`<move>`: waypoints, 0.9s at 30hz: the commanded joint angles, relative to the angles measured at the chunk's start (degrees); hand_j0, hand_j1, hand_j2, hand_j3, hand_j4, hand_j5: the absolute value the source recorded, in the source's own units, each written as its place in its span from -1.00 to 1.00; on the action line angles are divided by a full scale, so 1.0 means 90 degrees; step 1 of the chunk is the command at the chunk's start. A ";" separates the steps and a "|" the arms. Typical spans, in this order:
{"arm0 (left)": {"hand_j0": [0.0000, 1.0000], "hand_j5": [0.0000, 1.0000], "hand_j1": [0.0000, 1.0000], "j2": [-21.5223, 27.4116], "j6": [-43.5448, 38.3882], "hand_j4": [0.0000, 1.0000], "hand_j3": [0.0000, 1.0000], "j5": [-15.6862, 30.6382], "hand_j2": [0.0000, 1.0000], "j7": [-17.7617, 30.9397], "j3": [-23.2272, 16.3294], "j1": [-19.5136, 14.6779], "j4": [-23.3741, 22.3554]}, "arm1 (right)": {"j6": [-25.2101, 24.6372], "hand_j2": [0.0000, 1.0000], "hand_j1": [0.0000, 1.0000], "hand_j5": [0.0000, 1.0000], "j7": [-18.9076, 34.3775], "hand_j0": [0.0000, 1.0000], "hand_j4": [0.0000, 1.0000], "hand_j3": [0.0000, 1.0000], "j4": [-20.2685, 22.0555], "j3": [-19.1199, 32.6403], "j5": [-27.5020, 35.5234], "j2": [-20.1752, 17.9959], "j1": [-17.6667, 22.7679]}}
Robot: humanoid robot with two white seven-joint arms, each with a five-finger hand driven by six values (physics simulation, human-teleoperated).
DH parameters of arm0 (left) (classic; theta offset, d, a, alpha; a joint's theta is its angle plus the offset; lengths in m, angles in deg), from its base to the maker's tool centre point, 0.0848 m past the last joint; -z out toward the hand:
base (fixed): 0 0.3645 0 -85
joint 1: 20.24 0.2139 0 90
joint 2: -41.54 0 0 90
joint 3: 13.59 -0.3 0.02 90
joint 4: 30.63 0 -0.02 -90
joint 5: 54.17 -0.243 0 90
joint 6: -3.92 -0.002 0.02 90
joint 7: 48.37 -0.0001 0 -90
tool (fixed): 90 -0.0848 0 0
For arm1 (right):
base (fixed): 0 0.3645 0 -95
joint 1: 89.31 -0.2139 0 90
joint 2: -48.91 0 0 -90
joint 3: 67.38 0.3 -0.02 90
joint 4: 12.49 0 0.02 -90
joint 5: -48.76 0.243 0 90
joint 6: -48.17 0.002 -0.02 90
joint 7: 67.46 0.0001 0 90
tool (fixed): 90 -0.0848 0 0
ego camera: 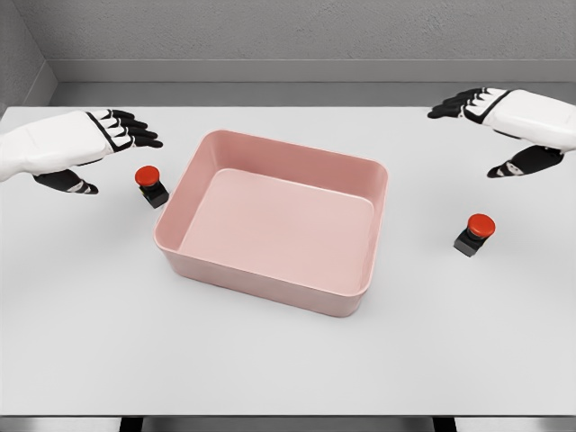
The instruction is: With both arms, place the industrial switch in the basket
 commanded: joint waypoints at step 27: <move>1.00 1.00 1.00 -0.1547 -0.0945 1.00 1.00 -0.0420 1.00 -0.0026 0.0039 0.0195 -0.1992 | -0.0020 1.00 1.00 1.00 -0.0328 1.00 1.00 1.00 0.0237 -0.0883 0.0102 -0.0998 0.0869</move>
